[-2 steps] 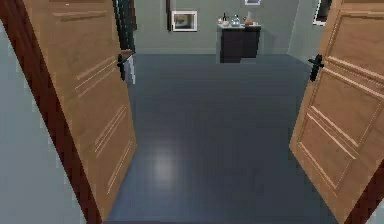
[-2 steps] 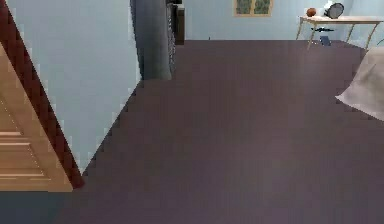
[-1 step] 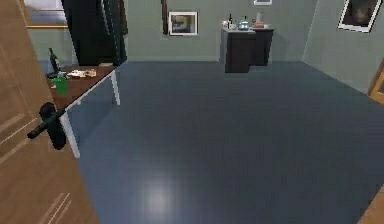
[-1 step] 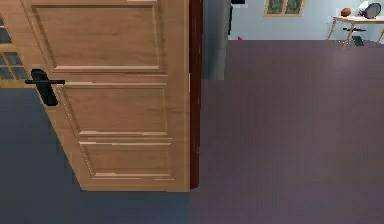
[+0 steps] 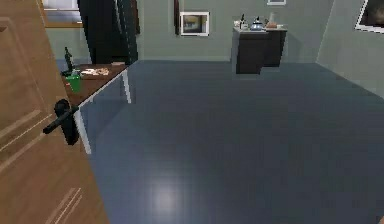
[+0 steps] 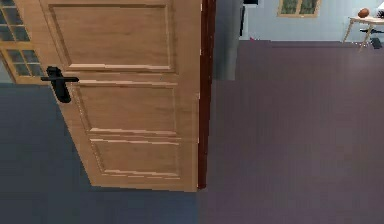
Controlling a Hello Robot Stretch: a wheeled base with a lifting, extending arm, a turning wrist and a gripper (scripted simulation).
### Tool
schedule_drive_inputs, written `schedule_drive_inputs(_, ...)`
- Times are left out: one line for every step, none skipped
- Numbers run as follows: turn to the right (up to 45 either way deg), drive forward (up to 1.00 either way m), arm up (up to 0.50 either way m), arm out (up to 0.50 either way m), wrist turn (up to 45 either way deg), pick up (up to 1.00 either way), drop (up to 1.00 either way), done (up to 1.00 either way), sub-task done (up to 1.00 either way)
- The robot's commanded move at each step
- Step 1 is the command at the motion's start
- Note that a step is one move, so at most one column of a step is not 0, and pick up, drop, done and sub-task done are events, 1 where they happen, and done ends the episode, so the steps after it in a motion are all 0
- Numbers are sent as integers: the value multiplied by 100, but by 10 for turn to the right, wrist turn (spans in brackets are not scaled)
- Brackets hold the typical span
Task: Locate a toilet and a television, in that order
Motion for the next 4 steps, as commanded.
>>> schedule_drive_inputs(0,100,0,0,0,0,0,0,0)
schedule_drive_inputs(-180,0,0,0,0,0,0,0,0)
schedule_drive_inputs(0,5,0,0,0,0,0,0,0)
schedule_drive_inputs(90,0,0,0,0,0,0,0,0)
